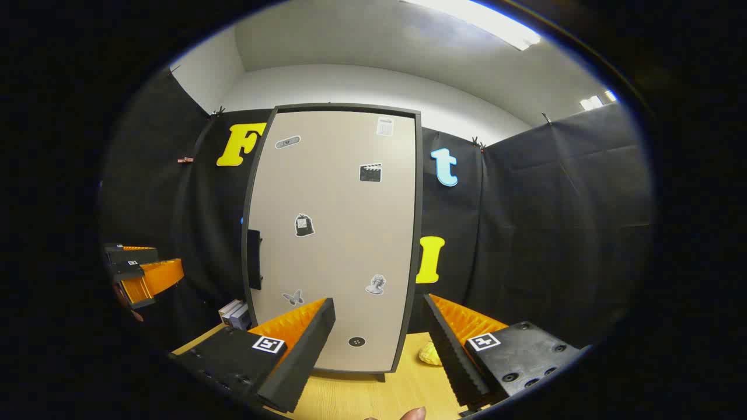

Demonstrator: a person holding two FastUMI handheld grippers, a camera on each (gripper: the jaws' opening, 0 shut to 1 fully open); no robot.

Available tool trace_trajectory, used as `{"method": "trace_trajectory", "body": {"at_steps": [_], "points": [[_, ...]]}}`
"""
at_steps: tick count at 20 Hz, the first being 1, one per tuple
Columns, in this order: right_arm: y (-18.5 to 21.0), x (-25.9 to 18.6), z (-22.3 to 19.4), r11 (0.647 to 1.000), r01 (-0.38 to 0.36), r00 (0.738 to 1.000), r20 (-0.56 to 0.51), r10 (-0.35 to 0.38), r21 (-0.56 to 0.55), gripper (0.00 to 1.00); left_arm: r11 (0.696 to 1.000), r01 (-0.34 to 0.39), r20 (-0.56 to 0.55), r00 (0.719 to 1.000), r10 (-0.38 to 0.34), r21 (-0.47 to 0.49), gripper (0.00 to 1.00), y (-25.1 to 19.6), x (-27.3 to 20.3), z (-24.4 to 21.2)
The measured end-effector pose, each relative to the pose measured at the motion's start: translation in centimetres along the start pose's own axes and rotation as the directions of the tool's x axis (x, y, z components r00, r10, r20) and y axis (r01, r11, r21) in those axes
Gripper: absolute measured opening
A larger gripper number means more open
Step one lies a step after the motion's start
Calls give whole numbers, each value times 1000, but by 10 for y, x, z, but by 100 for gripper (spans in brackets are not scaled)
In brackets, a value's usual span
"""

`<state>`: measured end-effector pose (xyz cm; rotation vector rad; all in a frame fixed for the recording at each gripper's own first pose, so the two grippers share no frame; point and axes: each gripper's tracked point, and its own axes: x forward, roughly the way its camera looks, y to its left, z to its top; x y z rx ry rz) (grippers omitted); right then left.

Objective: Open the cabinet door with the right hand, grasp the bottle in the cabinet with the left hand and place it on the coaster, then close the cabinet door with the right hand.

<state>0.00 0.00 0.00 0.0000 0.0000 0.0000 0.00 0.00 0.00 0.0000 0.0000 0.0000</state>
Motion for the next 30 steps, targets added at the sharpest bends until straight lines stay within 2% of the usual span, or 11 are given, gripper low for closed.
{"method": "trace_trajectory", "body": {"at_steps": [4, 14, 20, 24, 30], "points": [[3, -3, -2, 1000, -9, 1000, -1, 9, 2, 97, 999, -12, -14, 1000, 13, 30, 95, 2, 3, 0], [6, 0, -9, 999, -26, 1000, -12, 26, 21, 97, 999, -44, 4, 999, 44, -5, 95, 9, 7, 2], [5, 7, -24, 999, -29, 999, -28, 30, 38, 98, 998, -52, -15, 999, 52, -20, 95, 9, 19, -12], [7, 12, -27, 998, -45, 998, -33, 47, 46, 98, 997, -75, -10, 997, 75, 7, 95, 15, 19, -7], [55, 28, -10, 992, -110, 994, -3, 110, 66, 97, 995, -90, -21, 996, 91, 51, 94, 34, 12, -5]]}}
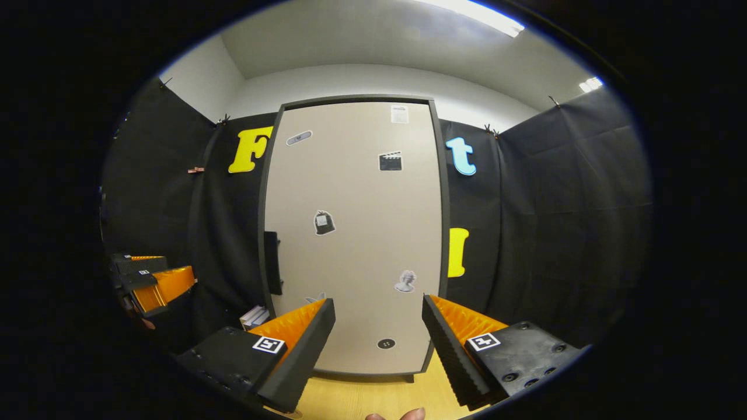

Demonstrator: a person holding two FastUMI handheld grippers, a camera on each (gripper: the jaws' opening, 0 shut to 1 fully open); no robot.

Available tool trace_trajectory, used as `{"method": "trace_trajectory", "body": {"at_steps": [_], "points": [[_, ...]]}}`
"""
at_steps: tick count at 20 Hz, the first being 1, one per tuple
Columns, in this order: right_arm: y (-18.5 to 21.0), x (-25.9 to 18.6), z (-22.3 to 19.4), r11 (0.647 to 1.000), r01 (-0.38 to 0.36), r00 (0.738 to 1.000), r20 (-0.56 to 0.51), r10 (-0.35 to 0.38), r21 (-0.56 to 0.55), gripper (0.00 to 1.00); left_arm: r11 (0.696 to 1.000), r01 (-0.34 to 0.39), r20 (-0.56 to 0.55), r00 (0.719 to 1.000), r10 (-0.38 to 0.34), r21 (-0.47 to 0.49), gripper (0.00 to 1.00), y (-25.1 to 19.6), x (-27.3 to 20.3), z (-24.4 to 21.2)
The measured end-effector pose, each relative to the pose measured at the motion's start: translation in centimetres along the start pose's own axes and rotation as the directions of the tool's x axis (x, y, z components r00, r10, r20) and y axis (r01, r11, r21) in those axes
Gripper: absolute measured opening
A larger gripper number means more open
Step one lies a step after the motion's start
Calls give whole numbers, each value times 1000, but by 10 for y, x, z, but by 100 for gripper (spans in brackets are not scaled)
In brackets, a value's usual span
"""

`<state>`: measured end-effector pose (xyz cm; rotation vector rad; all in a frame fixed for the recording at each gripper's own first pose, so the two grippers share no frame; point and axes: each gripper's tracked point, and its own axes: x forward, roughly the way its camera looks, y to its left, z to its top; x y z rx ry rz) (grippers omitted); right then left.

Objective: Open the cabinet door with the right hand, grasp the bottle in the cabinet with the left hand and place it on the coaster, then close the cabinet door with the right hand.

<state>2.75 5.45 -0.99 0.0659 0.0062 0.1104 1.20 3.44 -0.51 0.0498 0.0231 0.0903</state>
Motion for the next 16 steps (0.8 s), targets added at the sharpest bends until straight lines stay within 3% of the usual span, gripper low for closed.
{"method": "trace_trajectory", "body": {"at_steps": [10, 16], "points": [[117, 78, 15, 994, -110, 993, 47, 109, 24, 97, 999, 42, -33, 999, -41, 11, 95, 26, -6, -20], [160, 143, -13, 993, -92, 995, -26, 94, 70, 97, 999, 45, -46, 998, -46, -20, 94, 53, -11, -31]]}}
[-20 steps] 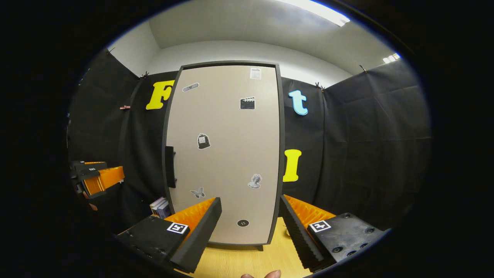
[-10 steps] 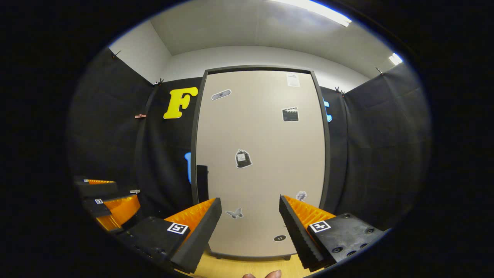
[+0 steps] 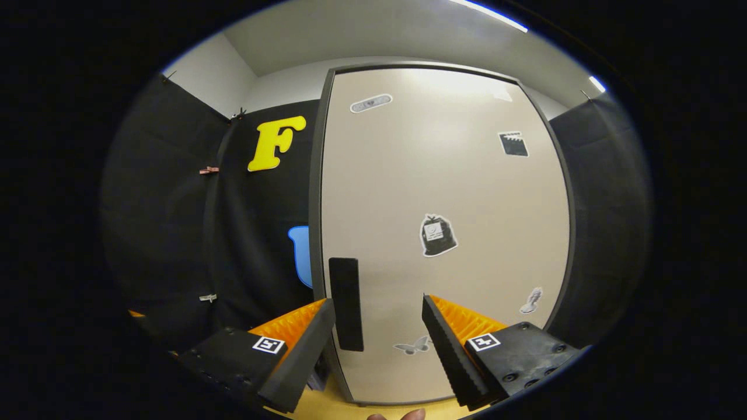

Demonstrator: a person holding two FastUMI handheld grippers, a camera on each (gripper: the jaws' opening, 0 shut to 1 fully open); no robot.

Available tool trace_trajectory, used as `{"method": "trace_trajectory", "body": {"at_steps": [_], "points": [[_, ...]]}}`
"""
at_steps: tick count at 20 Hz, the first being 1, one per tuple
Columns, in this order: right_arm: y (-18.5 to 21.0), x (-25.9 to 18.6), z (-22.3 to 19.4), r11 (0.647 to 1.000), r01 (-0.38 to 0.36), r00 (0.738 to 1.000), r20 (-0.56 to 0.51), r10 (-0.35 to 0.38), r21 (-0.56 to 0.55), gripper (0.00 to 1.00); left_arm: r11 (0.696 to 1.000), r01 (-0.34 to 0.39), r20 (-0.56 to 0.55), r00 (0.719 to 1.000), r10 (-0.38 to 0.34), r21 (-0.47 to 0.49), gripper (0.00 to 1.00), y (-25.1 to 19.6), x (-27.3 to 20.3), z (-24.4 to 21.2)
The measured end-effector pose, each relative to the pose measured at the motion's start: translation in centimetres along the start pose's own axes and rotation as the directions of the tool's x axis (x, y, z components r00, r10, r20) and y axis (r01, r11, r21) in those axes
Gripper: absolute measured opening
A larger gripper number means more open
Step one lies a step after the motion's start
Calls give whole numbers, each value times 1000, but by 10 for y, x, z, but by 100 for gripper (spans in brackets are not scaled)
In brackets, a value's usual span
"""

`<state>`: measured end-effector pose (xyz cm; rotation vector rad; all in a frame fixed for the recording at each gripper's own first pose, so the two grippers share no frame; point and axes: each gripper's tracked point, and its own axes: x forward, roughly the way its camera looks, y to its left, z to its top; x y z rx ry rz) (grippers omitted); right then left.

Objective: Open the cabinet door with the right hand, grasp the bottle in the cabinet with the left hand and place it on the coaster, then close the cabinet door with the right hand.

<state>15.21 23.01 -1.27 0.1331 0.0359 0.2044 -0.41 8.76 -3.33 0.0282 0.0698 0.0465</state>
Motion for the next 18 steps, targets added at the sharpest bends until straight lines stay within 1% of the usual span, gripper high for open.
{"method": "trace_trajectory", "body": {"at_steps": [4, 6, 7, 8, 9, 10, 11, 12, 13, 14, 15, 16, 18], "points": [[16, 22, -10, 1000, 2, 1000, -11, -2, 0, 97, 1000, -2, 5, 1000, 2, -10, 95, 15, -2, 0], [19, 34, -19, 1000, 22, 999, -37, -22, 3, 97, 1000, 1, 10, 1000, -1, -18, 94, 20, -1, 0], [18, 36, -23, 999, 35, 998, -44, -35, 4, 93, 1000, 7, 8, 1000, -7, -22, 94, 21, -1, -2], [18, 40, -26, 999, 50, 997, -56, -49, 6, 78, 1000, 12, 5, 1000, -11, -25, 94, 22, 0, -3], [17, 43, -31, 998, 60, 996, -70, -59, 13, 73, 1000, 14, 4, 1000, -14, -28, 94, 23, 0, -5], [17, 46, -36, 997, 71, 994, -86, -69, 25, 64, 999, 17, 2, 1000, -17, -32, 94, 25, 1, -5], [20, 48, -42, 996, 67, 992, -109, -60, 58, 57, 999, 17, -4, 1000, -17, -35, 94, 25, 2, -5], [19, 46, -47, 992, 88, 987, -139, -75, 88, 50, 999, 14, -8, 1000, -14, -33, 95, 27, 2, -4], [20, 44, -41, 989, 97, 988, -129, -82, 113, 48, 1000, 6, -7, 1000, -6, -27, 95, 30, 2, -4], [19, 50, -46, 989, 103, 987, -133, -89, 107, 37, 1000, 2, -5, 1000, -2, -21, 95, 31, 1, -2], [19, 51, -44, 992, 99, 990, -111, -90, 74, 37, 1000, -2, -3, 1000, 2, -17, 95, 31, 0, -3], [21, 48, -44, 996, 86, 991, -103, -82, 32, 30, 1000, -3, -2, 1000, 3, -17, 95, 31, -2, -2], [22, 44, -43, 999, 47, 993, -106, -45, 20, 17, 1000, -4, -3, 1000, 4, -18, 95, 32, -2, -1]]}}
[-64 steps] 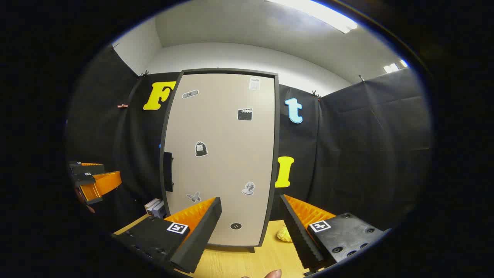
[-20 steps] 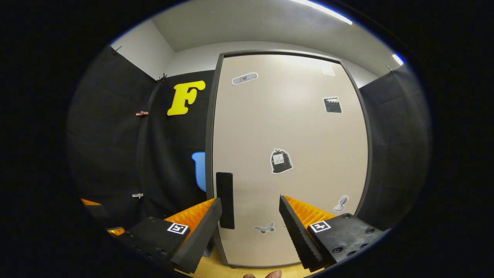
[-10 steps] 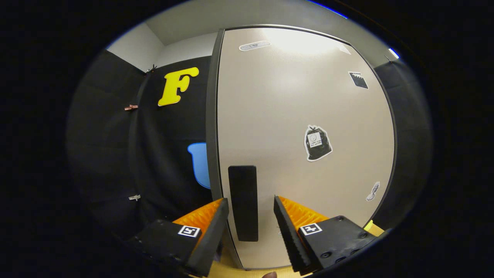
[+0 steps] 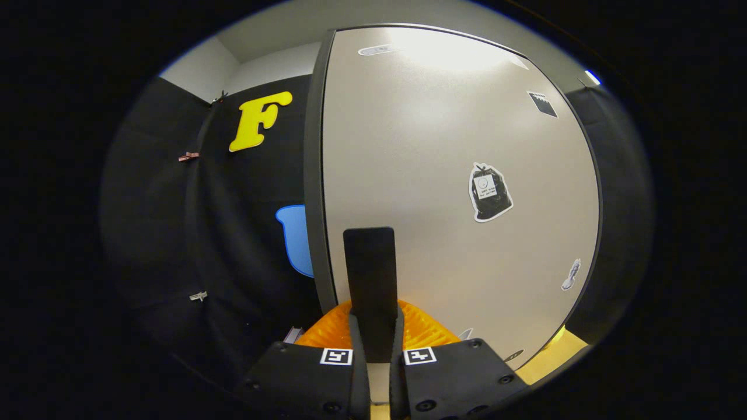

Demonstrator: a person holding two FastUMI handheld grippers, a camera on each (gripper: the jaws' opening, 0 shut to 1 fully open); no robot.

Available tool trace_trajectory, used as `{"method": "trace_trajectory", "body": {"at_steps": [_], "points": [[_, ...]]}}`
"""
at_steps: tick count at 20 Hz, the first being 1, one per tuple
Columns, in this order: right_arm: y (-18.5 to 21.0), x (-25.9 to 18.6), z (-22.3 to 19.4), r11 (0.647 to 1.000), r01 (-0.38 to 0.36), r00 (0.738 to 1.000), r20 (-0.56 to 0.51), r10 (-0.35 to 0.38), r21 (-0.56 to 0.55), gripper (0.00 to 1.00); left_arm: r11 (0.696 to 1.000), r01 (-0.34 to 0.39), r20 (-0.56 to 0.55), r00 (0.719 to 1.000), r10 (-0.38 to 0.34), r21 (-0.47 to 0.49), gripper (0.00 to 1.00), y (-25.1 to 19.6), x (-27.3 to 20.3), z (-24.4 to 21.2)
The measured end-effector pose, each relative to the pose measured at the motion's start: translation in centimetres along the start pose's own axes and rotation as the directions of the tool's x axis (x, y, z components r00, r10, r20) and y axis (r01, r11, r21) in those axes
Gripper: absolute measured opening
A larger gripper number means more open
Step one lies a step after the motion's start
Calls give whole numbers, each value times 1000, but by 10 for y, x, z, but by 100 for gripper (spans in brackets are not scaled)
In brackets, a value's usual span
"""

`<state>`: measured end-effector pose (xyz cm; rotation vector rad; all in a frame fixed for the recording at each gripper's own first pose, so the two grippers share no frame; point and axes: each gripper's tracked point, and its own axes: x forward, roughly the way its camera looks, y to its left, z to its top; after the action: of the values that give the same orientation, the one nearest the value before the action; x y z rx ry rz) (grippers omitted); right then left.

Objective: Open the cabinet door with the right hand, grasp the bottle in the cabinet with the left hand and place it on the coaster, then close the cabinet door with the right hand.

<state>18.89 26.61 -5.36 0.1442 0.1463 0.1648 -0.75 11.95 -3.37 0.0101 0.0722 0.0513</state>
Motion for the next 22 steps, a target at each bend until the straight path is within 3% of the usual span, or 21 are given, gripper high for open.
{"method": "trace_trajectory", "body": {"at_steps": [1, 2, 7, 14, 18, 22], "points": [[1, -4, 0, 1000, -22, 1000, -8, 22, 7, 12, 1000, -2, -1, 1000, 2, 1, 95, 1, -1, 0], [2, -10, 1, 999, -43, 999, -11, 43, 3, 17, 1000, -3, 0, 1000, 3, 2, 95, 2, 1, 2], [7, -59, 15, 991, -131, 991, 11, 132, -16, 17, 1000, -7, 21, 1000, 7, -14, 95, -7, -7, 3], [-24, -126, 23, 980, -200, 980, 17, 200, -16, 17, 999, 5, 29, 1000, -4, -38, 95, -28, 0, 3], [-57, -164, 26, 981, -195, 981, 11, 195, -23, 17, 998, 29, 35, 999, -27, -56, 95, -48, 4, 1], [-102, -200, 31, 993, -120, 993, 12, 120, -22, 17, 997, 57, 25, 998, -56, -60, 95, -73, 15, -4]]}}
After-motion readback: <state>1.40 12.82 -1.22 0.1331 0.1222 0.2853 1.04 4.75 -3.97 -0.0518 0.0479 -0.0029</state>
